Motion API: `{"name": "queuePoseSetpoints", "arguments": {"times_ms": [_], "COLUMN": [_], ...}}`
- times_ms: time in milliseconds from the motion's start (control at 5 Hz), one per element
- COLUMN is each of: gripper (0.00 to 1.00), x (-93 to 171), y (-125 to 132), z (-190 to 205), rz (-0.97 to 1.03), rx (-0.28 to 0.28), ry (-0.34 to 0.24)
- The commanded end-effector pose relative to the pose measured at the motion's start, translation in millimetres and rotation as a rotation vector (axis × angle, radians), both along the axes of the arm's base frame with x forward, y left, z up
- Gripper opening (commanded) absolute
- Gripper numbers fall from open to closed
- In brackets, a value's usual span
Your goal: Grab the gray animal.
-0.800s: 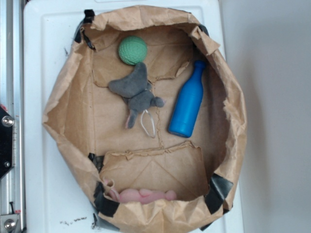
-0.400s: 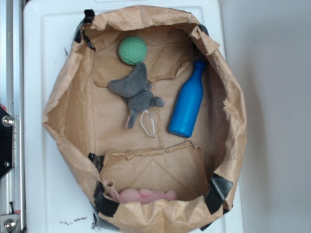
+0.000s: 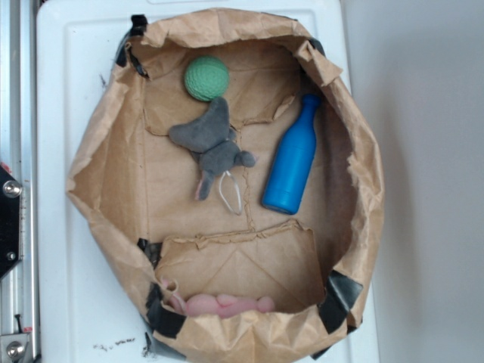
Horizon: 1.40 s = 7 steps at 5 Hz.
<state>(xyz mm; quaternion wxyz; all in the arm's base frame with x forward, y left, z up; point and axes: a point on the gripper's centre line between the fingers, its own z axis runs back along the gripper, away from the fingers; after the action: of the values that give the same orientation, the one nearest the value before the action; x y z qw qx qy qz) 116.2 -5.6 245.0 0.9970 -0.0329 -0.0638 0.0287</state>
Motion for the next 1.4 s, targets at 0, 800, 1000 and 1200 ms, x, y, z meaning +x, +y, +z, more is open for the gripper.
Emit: {"name": "queuePoseSetpoints", "arguments": {"times_ms": [0,800,1000,1200], "gripper": [1.0,1.0,1.0,1.0], "x": [94,185,185,185], "y": [4,3,3,3], "z": [-43,-13,-13,-13], "rz": [0.058,-0.524,-0.524,-0.524], "rx": [0.034,0.055,0.055,0.055], "ry": [-0.063,0.066,0.066,0.066]}}
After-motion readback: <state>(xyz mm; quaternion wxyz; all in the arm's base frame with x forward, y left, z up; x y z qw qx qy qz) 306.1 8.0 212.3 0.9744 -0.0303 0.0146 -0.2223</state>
